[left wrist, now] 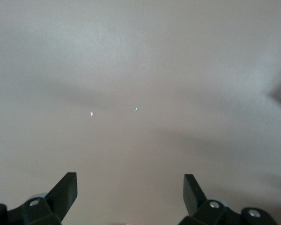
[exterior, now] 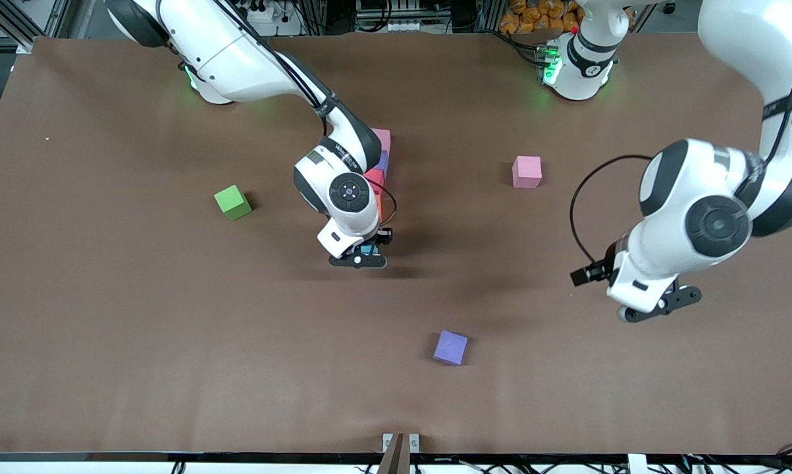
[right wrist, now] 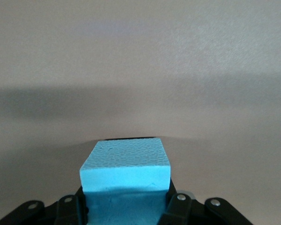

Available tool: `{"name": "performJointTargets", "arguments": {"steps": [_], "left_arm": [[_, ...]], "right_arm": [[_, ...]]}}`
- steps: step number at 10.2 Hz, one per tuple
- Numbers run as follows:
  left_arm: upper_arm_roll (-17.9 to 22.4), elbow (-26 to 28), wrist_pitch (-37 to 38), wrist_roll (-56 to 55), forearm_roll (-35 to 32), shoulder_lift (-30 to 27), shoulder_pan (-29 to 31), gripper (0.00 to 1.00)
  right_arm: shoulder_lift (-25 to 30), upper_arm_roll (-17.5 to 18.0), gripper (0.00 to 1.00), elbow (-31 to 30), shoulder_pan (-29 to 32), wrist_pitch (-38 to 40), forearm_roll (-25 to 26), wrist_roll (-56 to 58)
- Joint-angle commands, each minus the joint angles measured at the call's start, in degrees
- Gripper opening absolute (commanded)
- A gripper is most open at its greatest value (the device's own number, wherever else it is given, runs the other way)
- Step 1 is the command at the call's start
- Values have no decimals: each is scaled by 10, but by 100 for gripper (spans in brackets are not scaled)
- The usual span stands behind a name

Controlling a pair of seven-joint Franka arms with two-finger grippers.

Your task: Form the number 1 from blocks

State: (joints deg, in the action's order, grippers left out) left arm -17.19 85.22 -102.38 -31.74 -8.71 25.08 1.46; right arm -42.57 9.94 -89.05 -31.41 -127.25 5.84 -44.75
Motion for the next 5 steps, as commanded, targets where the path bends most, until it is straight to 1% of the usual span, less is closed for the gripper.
{"name": "performJointTargets", "arguments": {"steps": [1, 4, 5], "left_arm": [[109, 105, -15, 103, 60, -106, -63, 100], [120, 149, -18, 170, 58, -175, -60, 100], [135, 152, -17, 183, 58, -195, -63, 100]], "right_arm": [[5, 3, 0, -10, -2, -5, -7, -14], [6, 12, 0, -21, -2, -5, -7, -27], [6, 14, 0, -21, -2, -4, -7, -28]]}}
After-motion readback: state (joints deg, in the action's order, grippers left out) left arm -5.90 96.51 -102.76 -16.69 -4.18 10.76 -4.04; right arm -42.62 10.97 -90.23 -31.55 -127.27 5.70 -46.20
